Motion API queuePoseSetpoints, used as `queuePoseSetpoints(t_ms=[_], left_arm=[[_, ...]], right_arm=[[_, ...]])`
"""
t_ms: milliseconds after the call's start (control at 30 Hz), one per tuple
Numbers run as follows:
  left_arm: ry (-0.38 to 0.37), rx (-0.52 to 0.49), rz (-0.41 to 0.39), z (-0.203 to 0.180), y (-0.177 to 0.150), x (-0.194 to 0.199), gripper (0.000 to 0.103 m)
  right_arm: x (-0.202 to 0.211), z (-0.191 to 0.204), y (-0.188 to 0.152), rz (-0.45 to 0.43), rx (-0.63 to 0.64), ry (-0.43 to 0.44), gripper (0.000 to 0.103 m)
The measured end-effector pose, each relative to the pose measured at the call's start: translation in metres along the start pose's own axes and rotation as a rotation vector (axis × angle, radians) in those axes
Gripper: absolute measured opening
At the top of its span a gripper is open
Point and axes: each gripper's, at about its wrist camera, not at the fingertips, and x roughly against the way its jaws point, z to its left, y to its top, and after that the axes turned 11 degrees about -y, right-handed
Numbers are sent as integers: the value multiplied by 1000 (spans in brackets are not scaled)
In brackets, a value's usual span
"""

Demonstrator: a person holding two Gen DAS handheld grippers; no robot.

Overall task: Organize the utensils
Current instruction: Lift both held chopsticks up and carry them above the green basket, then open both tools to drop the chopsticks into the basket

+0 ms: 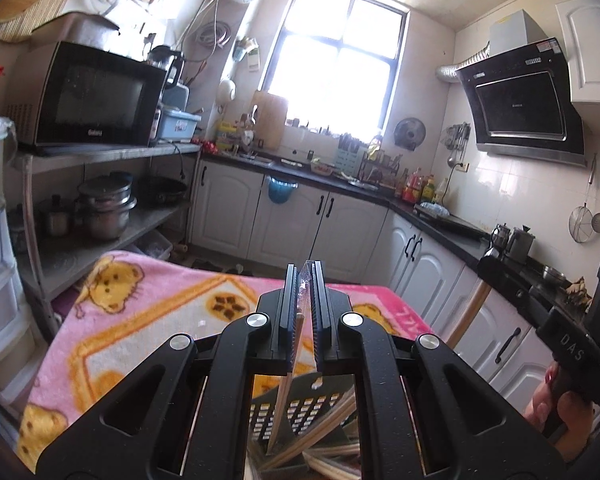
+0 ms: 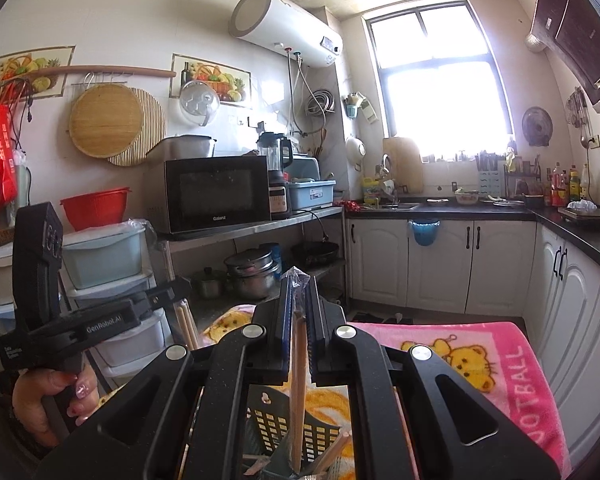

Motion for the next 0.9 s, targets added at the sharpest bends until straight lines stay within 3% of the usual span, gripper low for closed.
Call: queuePoseSetpoints(t_ms=[367, 633, 733, 833, 900], left_arm=[[-9, 30, 60, 5, -25, -5, 4], [-19, 50, 107, 2, -40, 0, 4], [-27, 57, 114, 0, -43, 6, 4], [-29, 58, 132, -3, -46, 11, 17], [-30, 57, 140, -5, -49, 14, 25]], right_arm=[[1, 2, -22, 45, -9, 11, 7], [2, 4, -36, 125, -7, 24, 7], [3, 4, -39, 163, -5, 28, 13], [6, 2, -42, 180, -12, 25, 24], [9, 0, -44, 191, -16, 28, 25]])
